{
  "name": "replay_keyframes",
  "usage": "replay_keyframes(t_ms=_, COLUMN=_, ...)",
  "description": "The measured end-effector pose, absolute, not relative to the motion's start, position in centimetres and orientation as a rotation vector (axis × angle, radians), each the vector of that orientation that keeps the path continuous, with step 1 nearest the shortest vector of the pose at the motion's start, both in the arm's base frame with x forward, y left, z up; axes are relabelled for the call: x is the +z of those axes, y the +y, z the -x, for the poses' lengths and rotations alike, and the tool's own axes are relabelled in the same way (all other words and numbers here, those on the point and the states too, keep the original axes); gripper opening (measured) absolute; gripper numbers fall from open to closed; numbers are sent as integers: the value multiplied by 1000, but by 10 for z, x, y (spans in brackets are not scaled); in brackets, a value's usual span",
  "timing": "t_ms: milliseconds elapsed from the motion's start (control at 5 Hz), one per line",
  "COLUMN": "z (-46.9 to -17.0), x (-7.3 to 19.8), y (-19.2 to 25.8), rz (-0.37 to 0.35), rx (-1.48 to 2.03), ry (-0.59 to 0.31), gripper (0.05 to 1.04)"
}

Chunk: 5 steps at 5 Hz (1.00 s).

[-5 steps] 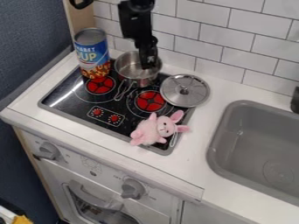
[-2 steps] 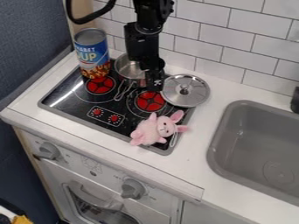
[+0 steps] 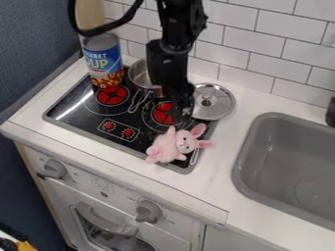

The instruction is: Took the pink rabbit and placed it on the left side of stove

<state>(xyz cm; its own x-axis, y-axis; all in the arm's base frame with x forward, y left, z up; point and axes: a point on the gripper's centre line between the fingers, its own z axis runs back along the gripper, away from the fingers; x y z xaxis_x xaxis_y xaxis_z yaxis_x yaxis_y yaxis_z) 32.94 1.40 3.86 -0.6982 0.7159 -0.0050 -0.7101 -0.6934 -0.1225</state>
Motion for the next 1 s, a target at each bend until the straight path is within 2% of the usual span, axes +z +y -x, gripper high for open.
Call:
replay_keyframes(t_ms=200, z=-320, x=32, y=7, rz=42, rx=2362, ry=-102, gripper=1001)
replay_keyframes(t_ms=400, z=-305, x=18, y=6, rz=-52, rx=2393, ry=-64, gripper=1001)
replay_keyframes(t_ms=800, z=-294, x=-11, y=15, rz=-176, rx=2395, ry=-92, gripper=1001)
replay_keyframes(t_ms=1000, z=-296, x=-17, y=16, rz=-187, rx=2368, ry=-93, gripper=949)
